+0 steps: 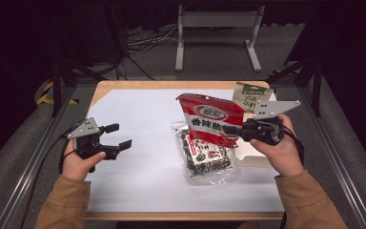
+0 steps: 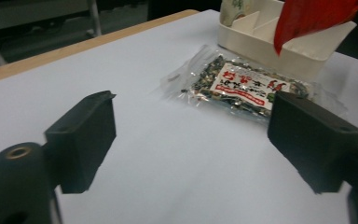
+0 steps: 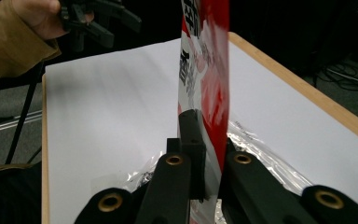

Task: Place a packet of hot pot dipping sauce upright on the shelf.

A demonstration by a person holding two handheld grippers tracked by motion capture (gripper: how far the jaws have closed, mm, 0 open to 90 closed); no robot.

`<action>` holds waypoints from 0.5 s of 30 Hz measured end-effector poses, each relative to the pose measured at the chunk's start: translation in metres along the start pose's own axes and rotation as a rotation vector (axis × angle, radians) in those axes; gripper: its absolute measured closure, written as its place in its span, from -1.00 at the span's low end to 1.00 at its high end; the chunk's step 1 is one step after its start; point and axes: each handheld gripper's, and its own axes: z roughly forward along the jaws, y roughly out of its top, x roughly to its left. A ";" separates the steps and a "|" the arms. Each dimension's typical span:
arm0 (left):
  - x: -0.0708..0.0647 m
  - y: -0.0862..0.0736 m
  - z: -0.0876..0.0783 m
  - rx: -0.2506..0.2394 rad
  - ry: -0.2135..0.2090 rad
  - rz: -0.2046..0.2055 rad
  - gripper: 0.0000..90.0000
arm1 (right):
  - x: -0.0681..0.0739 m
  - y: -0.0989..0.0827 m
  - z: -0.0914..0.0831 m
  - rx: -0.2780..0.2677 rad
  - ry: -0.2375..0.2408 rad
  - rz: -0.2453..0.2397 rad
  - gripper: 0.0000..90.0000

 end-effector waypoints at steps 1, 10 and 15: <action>0.001 -0.001 0.000 -0.004 0.003 -0.009 -0.69 | -0.002 0.000 -0.003 -0.007 -0.006 0.004 1.00; 0.011 -0.011 -0.001 -0.014 0.017 -0.033 -0.78 | -0.019 0.000 -0.022 -0.029 -0.055 0.011 1.00; 0.014 -0.014 -0.002 0.001 0.030 -0.030 -0.79 | -0.030 -0.004 -0.030 -0.037 -0.084 0.021 1.00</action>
